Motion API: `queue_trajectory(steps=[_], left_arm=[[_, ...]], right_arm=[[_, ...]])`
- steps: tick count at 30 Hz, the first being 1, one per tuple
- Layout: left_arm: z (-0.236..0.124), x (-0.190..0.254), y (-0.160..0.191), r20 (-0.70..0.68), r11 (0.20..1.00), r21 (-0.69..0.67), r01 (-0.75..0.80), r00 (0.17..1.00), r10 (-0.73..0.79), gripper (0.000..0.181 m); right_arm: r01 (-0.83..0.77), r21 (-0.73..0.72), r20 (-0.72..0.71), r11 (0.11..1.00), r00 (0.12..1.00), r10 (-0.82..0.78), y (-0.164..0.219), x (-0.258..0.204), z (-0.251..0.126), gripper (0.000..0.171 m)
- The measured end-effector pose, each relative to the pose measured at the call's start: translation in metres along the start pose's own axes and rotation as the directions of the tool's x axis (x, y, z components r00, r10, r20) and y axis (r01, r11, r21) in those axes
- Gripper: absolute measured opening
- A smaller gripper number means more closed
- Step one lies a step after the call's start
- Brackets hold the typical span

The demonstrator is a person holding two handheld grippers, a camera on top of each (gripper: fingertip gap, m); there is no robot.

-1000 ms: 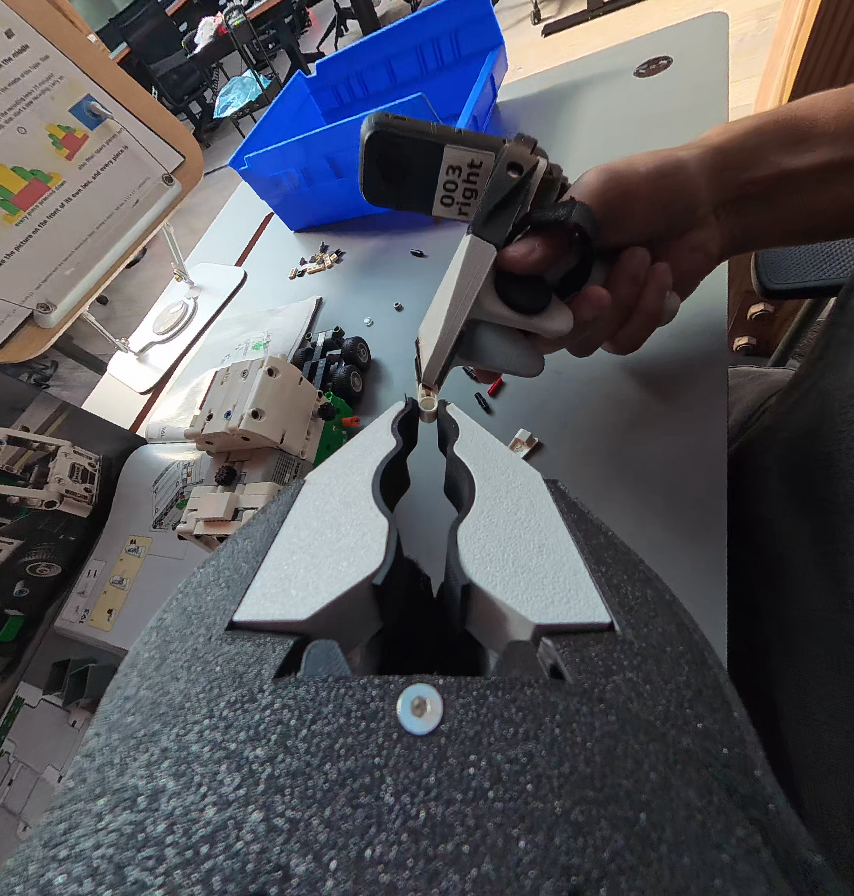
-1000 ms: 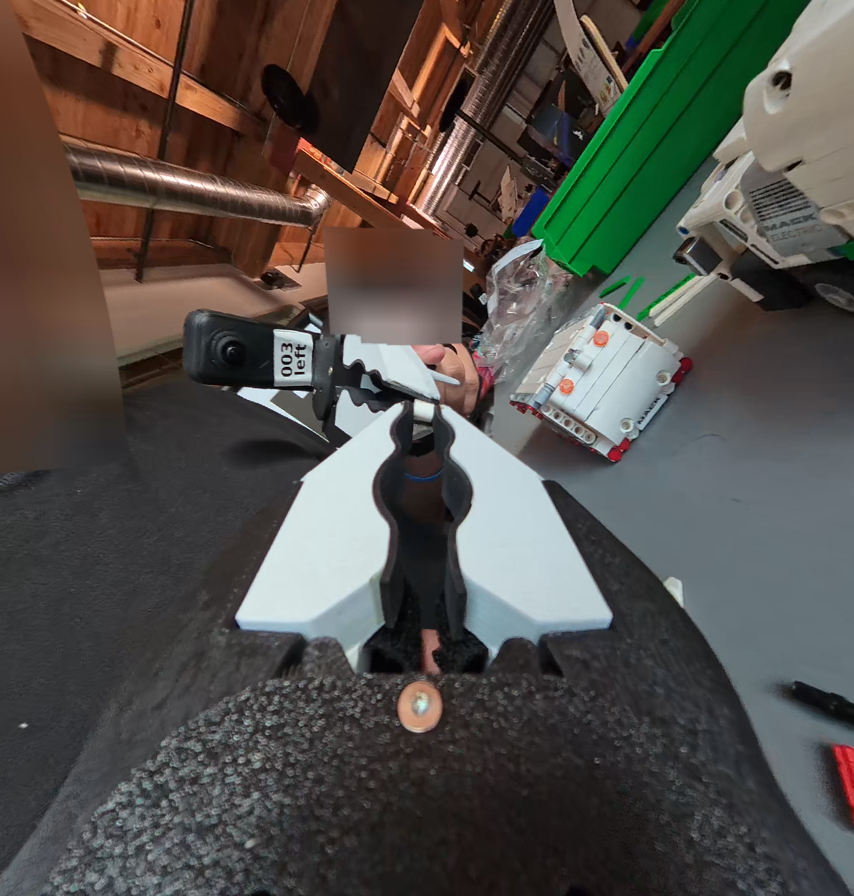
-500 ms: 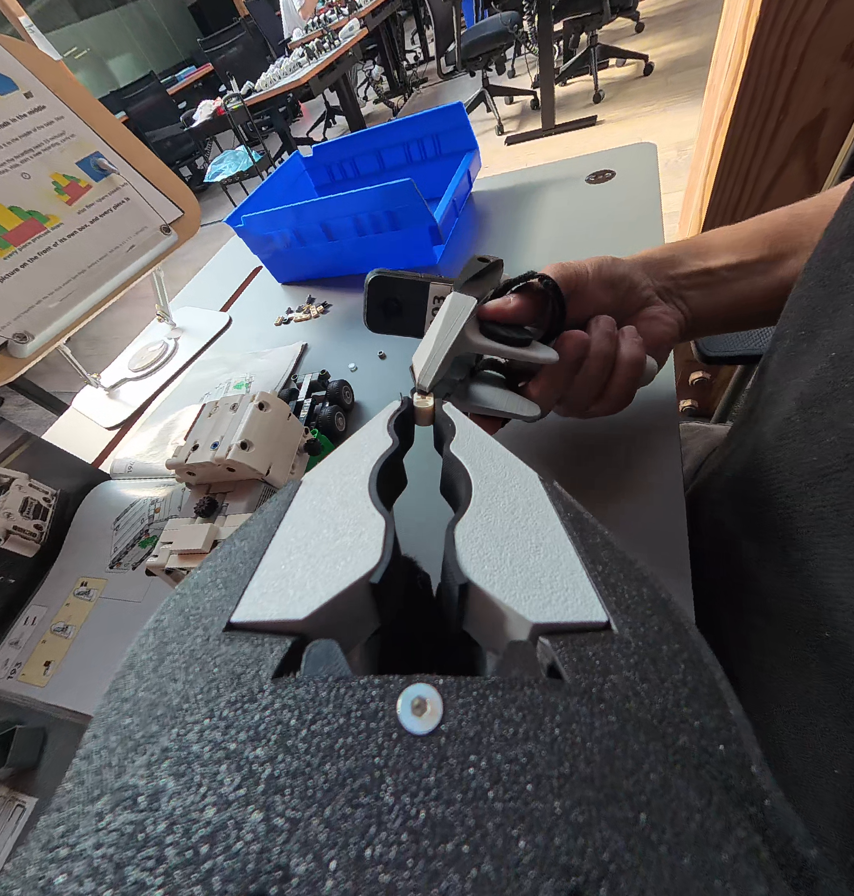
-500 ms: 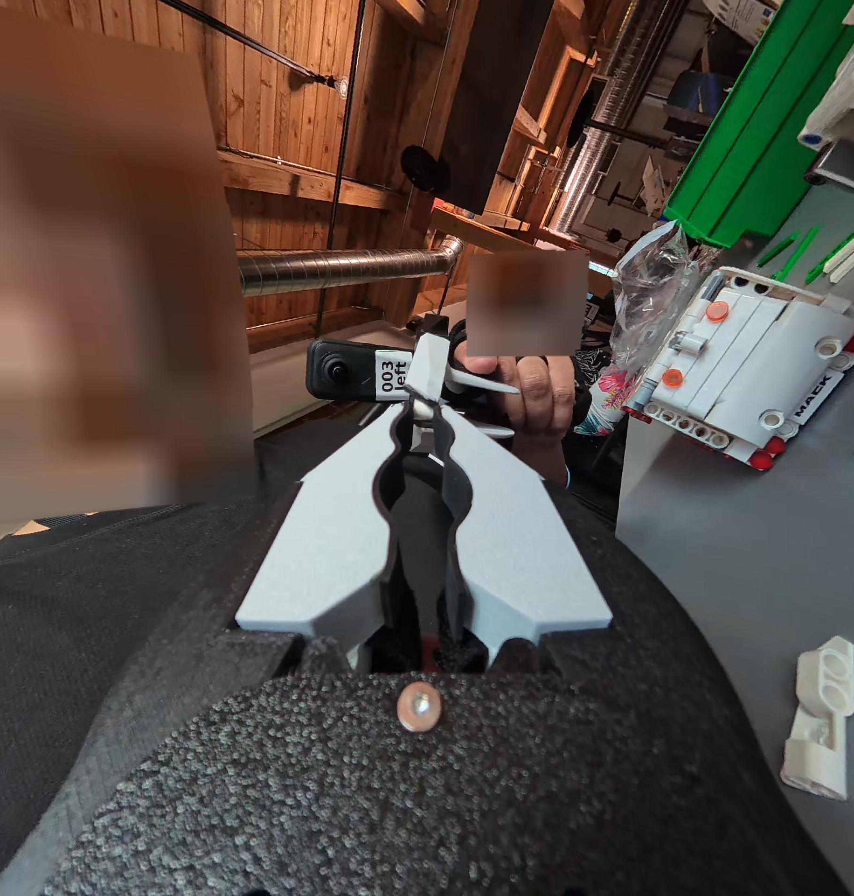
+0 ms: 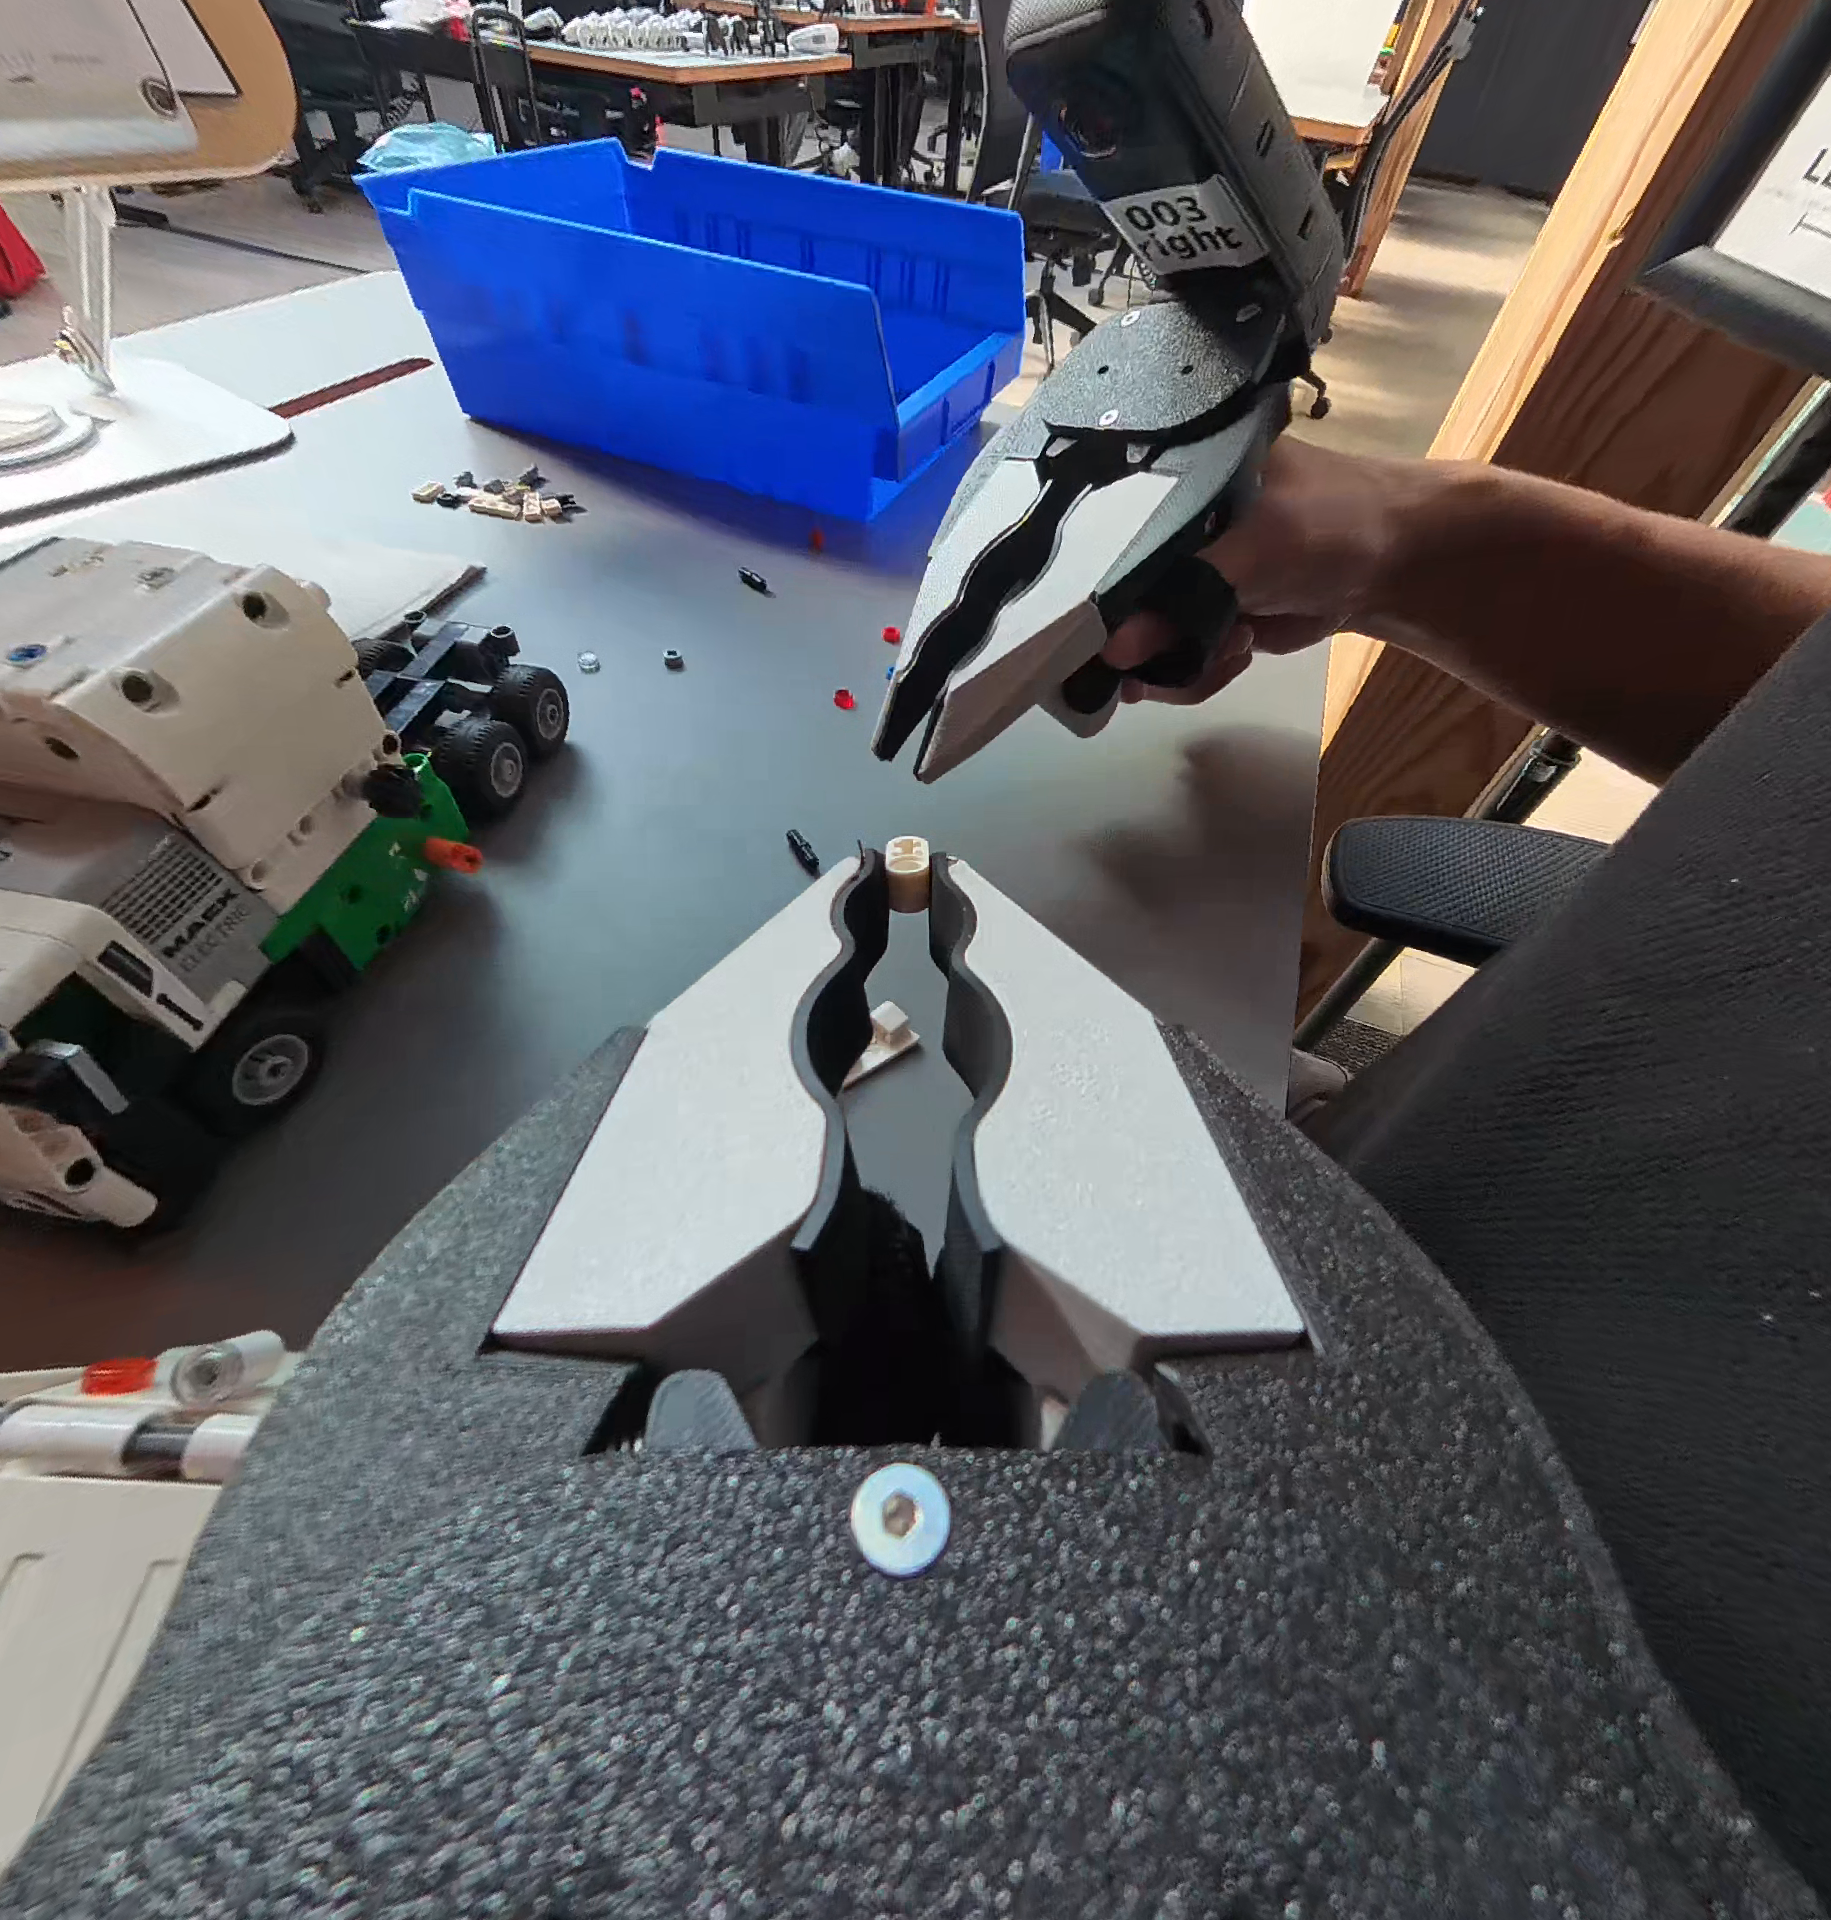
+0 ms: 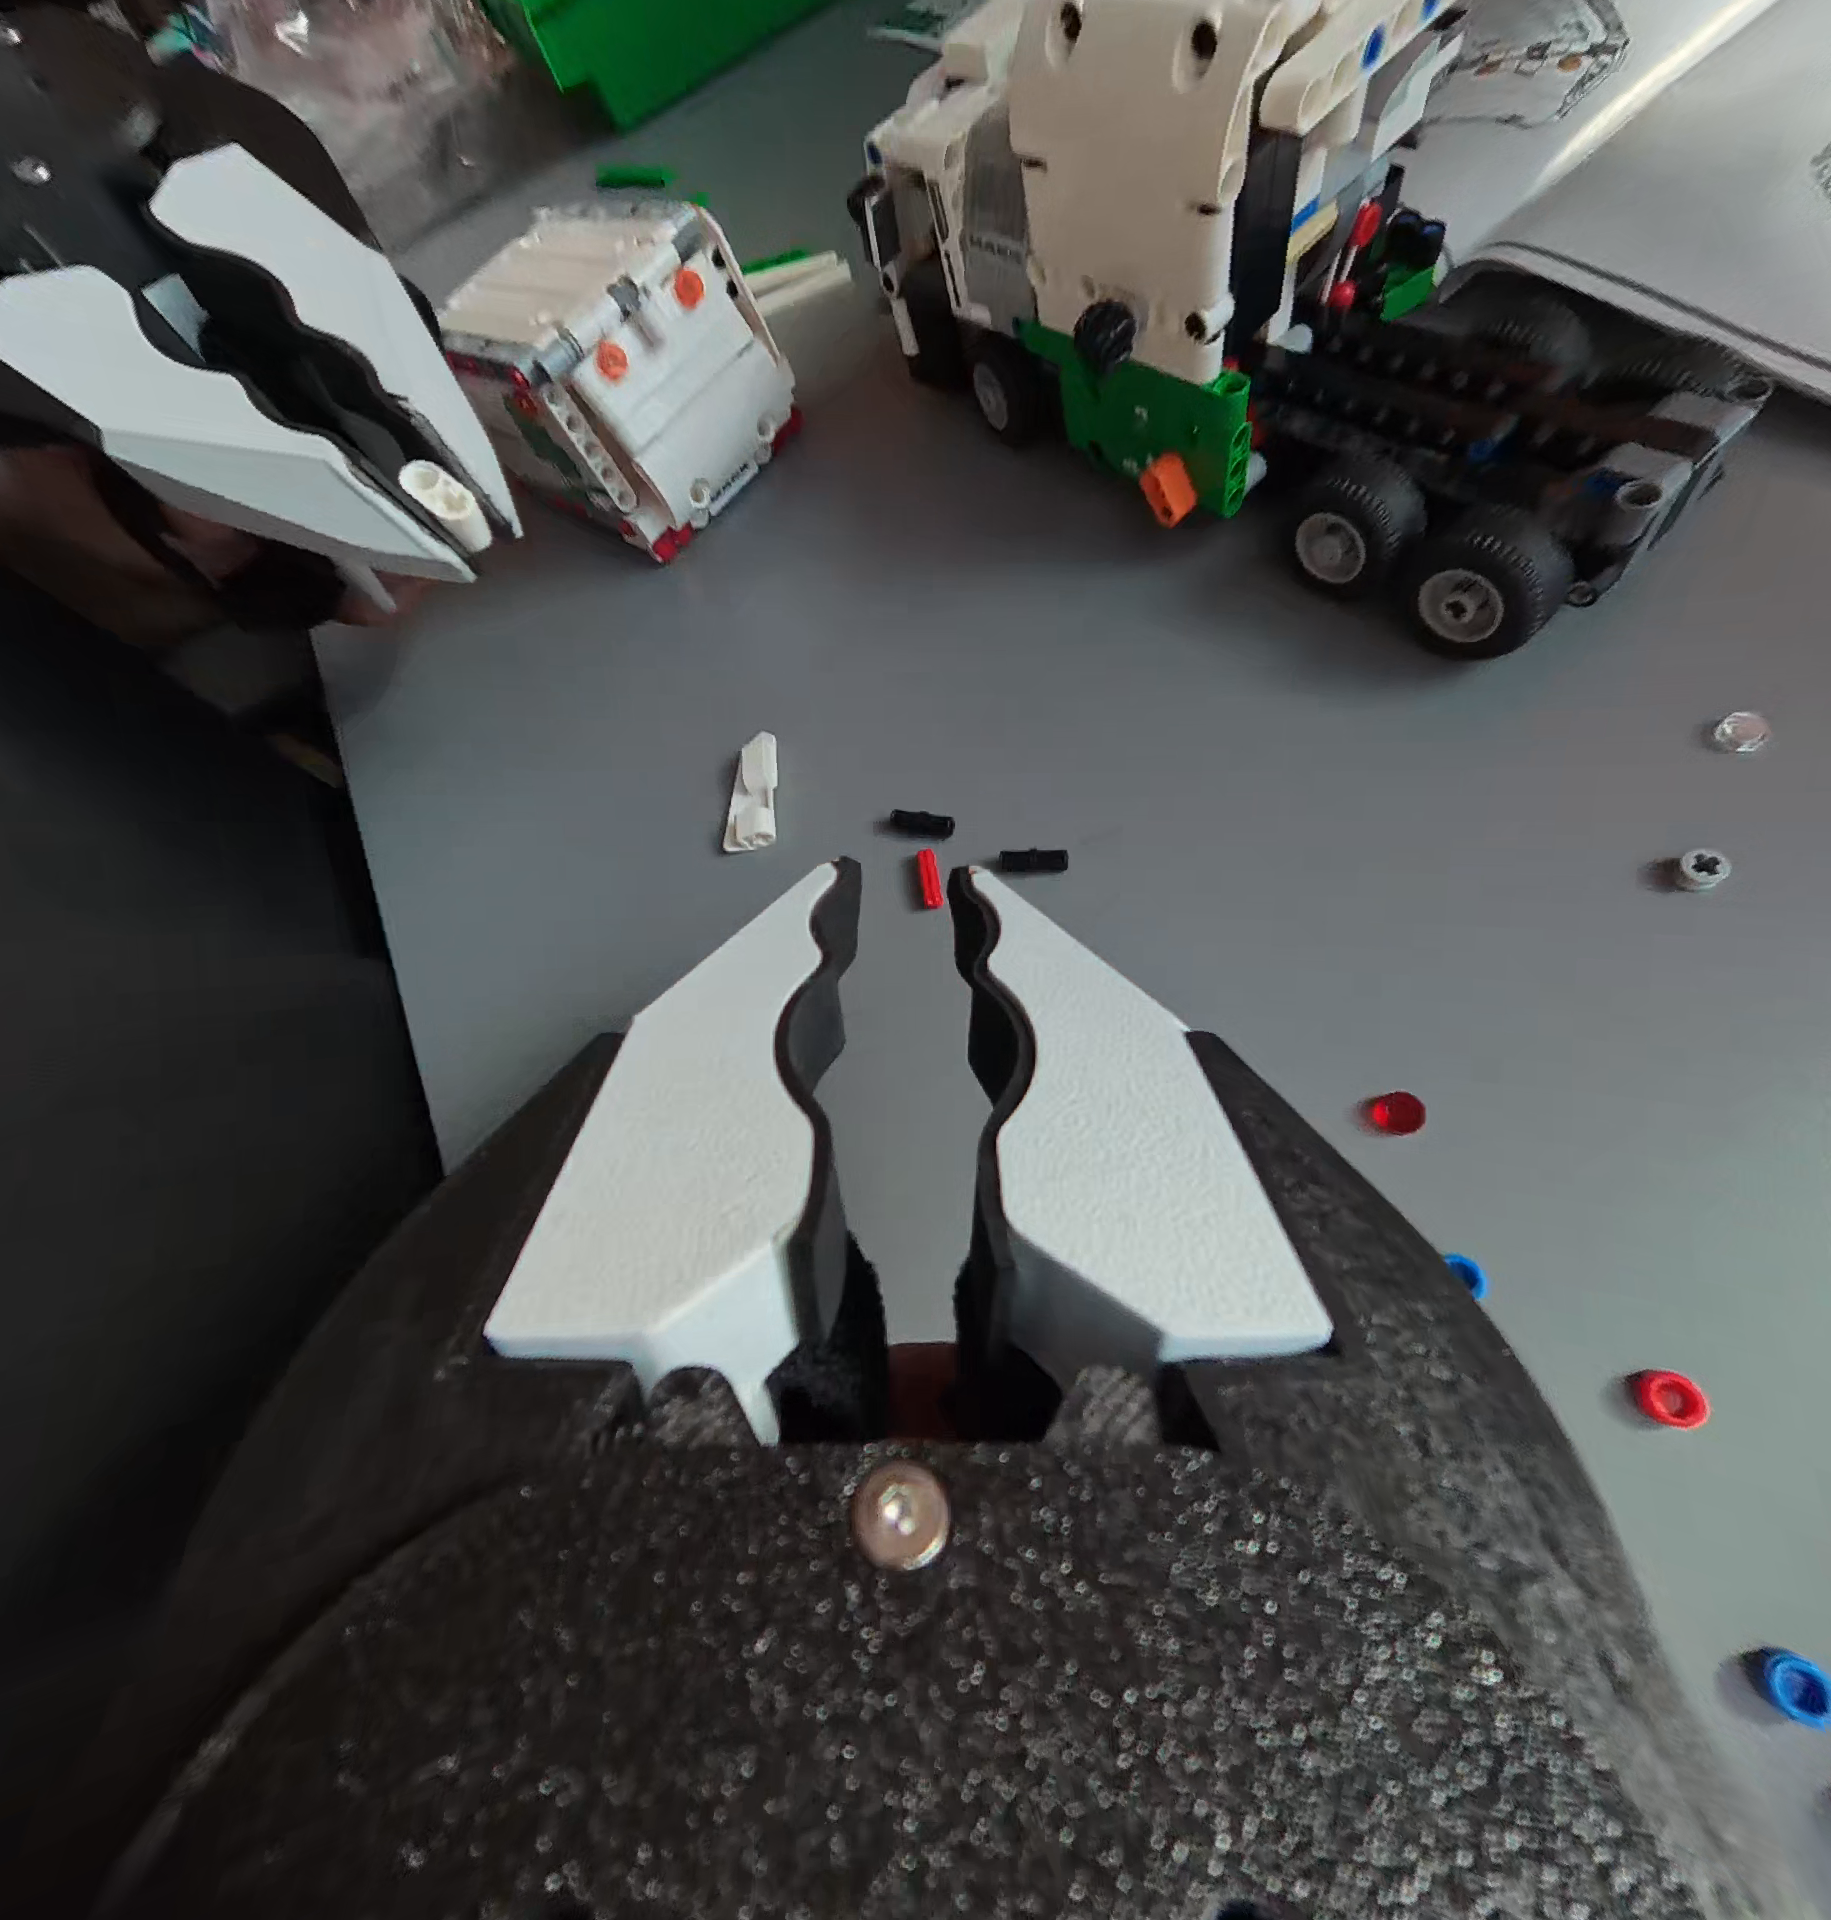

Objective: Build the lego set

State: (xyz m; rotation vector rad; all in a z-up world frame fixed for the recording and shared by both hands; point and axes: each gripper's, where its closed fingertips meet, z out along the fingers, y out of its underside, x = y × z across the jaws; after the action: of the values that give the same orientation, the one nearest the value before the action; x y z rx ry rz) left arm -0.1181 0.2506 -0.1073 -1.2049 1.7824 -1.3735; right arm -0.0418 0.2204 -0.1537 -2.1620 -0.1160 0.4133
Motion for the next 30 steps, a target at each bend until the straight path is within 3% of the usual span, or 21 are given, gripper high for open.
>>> queue_trajectory(steps=[7,22,26,28,30], left_arm=[[0.006,0.0,0.013,0.001,0.999,-0.03,-0.01,1.0,0.01,0.006],[0.009,-0.008,0.02,0.076,0.981,-0.096,-0.167,0.982,0.175,0.006],[0.001,-0.026,0.001,0.177,0.908,-0.189,-0.375,0.896,0.407,0.006],[-0.005,-0.037,-0.009,0.209,0.831,-0.261,-0.49,0.812,0.545,0.006],[-0.009,-0.045,-0.018,0.221,0.741,-0.321,-0.59,0.714,0.665,0.007]], right_arm=[[0.112,-0.084,-0.096,0.99,0.988,-0.12,0.016,0.007,0.023,0.01],[0.301,-0.241,-0.072,0.922,0.942,-0.327,0.02,0.005,0.043,0.003],[0.395,-0.198,-0.066,0.897,0.908,-0.414,-0.013,-0.007,0.034,0.003],[0.411,-0.117,-0.079,0.904,0.903,-0.421,-0.046,-0.019,0.025,0.003],[0.348,-0.022,0.015,0.937,0.938,-0.348,-0.072,-0.043,0.018,0.003]])
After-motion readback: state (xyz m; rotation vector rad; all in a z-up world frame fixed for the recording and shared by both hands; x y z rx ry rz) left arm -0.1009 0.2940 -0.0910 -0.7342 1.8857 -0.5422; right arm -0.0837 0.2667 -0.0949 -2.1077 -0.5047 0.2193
